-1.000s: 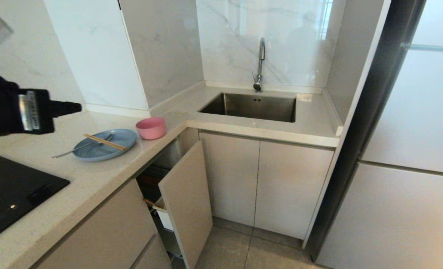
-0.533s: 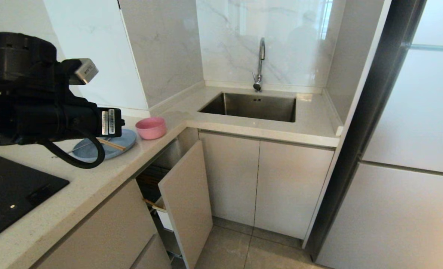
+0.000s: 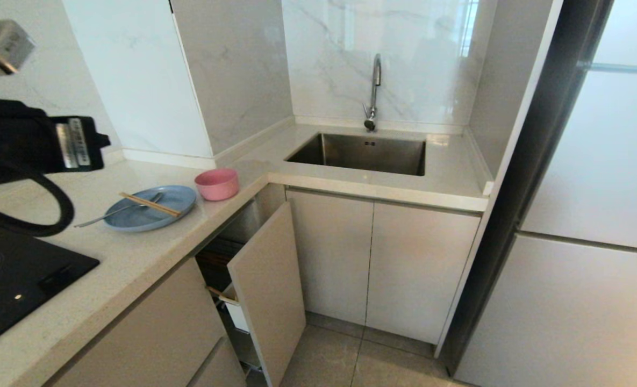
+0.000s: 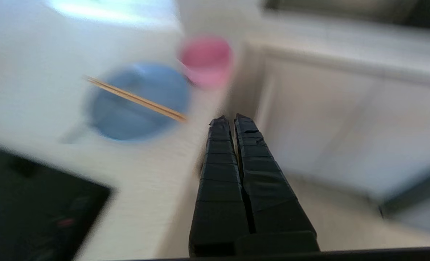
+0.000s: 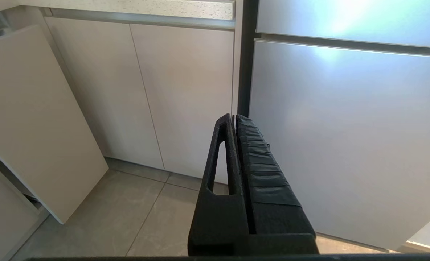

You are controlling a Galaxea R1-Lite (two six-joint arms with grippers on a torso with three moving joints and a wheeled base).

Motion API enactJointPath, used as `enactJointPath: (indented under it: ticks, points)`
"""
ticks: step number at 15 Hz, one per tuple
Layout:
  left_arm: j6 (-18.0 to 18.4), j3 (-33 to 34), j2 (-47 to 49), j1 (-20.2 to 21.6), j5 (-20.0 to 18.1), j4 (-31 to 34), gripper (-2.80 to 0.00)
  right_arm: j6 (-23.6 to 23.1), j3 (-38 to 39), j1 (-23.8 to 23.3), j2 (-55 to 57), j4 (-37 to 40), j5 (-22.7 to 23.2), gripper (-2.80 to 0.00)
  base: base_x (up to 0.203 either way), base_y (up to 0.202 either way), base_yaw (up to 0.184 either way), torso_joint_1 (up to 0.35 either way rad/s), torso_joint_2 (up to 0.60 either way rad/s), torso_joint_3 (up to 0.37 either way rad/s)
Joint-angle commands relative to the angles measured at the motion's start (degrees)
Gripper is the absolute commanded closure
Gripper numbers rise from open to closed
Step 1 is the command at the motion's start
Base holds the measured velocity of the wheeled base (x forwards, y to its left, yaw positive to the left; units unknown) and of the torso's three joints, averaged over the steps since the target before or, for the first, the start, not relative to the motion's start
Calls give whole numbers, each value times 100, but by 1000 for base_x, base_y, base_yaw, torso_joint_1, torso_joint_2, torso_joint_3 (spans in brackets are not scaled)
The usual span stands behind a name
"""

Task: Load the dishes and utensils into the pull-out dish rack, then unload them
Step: Open the cupboard

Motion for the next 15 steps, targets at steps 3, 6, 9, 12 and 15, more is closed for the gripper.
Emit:
enactJointPath:
  ticks: [3,6,9,12,15]
  points:
    - [168,350,-1748,221,296,37,0,1,53,2,0,-3,-1,0,0,0,0,0,0,0]
    - [422,1001,-2438,780,172,43,0,1,52,2,0,-3,0,0,0,0,0,0,0,0]
    - [411,1052,-1802,1174,-463,34,0,1,52,2,0,-3,0,0,0,0,0,0,0,0]
    - [406,887,-710,1327,-1157,25,0,1,45,2,0,-3,0,0,0,0,0,0,0,0]
    - [408,520,536,1314,-1530,29,0,1,44,2,0,-3,0,0,0,0,0,0,0,0]
